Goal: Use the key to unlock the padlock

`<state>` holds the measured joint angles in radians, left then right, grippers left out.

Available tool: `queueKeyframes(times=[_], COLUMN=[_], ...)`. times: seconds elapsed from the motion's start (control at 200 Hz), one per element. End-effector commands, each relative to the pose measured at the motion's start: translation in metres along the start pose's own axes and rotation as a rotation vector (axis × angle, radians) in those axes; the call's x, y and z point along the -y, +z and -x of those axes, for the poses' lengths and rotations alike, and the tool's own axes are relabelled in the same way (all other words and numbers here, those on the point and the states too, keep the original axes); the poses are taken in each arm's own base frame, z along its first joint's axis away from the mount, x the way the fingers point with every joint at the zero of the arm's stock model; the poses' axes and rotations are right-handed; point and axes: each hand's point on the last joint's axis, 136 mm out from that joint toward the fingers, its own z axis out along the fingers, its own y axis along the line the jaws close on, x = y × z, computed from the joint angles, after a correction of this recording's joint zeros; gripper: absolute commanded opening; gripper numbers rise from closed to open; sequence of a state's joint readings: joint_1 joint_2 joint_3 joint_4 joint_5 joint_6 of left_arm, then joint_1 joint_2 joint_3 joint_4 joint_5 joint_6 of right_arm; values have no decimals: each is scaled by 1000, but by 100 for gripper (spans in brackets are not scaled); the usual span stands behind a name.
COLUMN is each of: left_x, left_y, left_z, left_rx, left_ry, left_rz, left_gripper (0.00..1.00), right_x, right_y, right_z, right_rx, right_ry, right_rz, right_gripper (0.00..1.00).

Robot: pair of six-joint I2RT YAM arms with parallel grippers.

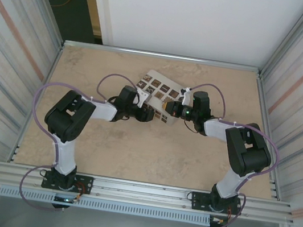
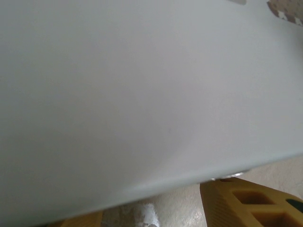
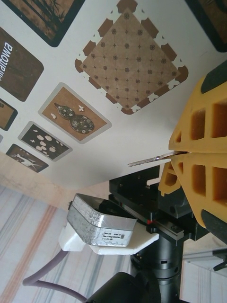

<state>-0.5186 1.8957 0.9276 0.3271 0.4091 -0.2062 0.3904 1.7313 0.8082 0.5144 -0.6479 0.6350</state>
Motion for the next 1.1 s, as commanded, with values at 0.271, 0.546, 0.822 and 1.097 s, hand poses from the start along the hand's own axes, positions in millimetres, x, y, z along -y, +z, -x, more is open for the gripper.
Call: queueKeyframes(times=[0.271, 0.546, 0.822, 1.097], left_x=[8, 11, 8, 5], left_y=[4, 7, 10, 12], left_z=[19, 18, 18, 21], left_rx=[40, 23, 13, 18], left_ry=[-9, 4, 5, -15], left_rz=[-28, 3, 49, 78], left_gripper=[50, 48, 45, 41], right_x=[9, 9, 8, 7], right_y=[6, 7, 7, 8], right_z=[-3, -4, -5, -7], right_rx=[-19, -19, -18, -20], right_ry=[-8, -7, -7, -8], right_rz=[-32, -31, -32, -32], right_gripper=[0, 0, 0, 0])
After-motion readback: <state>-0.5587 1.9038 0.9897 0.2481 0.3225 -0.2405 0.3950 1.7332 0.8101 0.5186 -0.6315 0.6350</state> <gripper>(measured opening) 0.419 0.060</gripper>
